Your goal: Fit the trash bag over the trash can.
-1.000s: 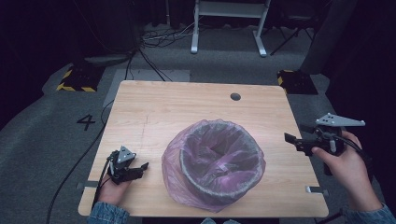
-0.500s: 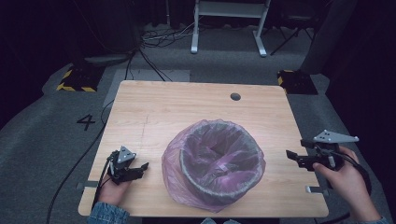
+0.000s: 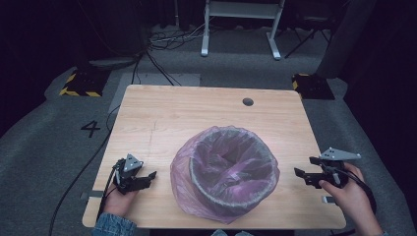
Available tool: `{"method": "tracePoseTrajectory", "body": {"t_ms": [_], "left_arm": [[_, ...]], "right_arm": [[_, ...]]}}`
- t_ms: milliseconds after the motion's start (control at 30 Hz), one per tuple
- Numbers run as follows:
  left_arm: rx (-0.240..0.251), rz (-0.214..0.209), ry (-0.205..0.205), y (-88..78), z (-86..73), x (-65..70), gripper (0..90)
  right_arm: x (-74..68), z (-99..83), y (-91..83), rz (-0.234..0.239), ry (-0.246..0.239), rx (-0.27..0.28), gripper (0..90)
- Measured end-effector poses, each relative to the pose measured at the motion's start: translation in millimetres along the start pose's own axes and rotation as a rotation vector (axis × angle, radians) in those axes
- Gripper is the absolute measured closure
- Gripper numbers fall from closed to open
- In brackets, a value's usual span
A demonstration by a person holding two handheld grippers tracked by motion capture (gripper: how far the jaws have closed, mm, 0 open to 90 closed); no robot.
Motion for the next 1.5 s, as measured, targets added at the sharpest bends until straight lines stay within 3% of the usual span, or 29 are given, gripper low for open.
{"method": "tracePoseTrajectory", "body": {"t_ms": [300,467,567,700,833,1000,1233,1333,1500], "left_arm": [[0.001,-0.002,-0.002,0.1,0.0,0.1,33.3],[0.000,-0.002,-0.001,0.1,0.0,-0.1,33.2],[0.000,-0.001,0.000,0.1,0.1,-0.2,33.2],[0.000,-0.001,0.001,0.1,0.1,-0.2,33.2],[0.000,-0.001,0.000,0.1,0.1,-0.2,33.2],[0.000,-0.001,0.001,0.1,0.1,-0.2,33.1],[0.000,-0.001,0.001,0.1,0.1,-0.2,33.1],[0.000,-0.001,0.000,0.1,0.1,-0.2,33.1],[-0.001,-0.001,0.003,0.1,0.1,-0.5,32.9]], "right_arm": [[-14.3,-17.9,15.5,-0.049,-0.020,0.022,22.2],[-21.7,-27.6,27.0,-0.037,0.021,0.052,22.4],[-22.6,-32.5,34.8,-0.053,0.050,0.056,22.5],[-24.6,-39.0,45.3,-0.084,0.046,0.026,22.5],[-29.0,-43.0,55.6,-0.076,0.049,-0.003,22.5],[-29.3,-41.0,68.2,-0.092,0.089,0.010,17.8],[-26.5,-30.3,81.4,-0.124,0.109,-0.001,11.0],[-20.6,-24.6,90.0,-0.130,0.115,-0.028,0.0],[-15.9,-22.8,92.9,-0.119,0.111,-0.031,0.0]]}}
Point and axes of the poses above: each handheld gripper's, and its own axes: y roughly forward along the jaws, z roughly out of its top, x roughly to its right, the point moved 2 cm from there along y, roughly forward along the jaws, and after that the axes turned 6 degrees about -z, right-handed, at the moved point
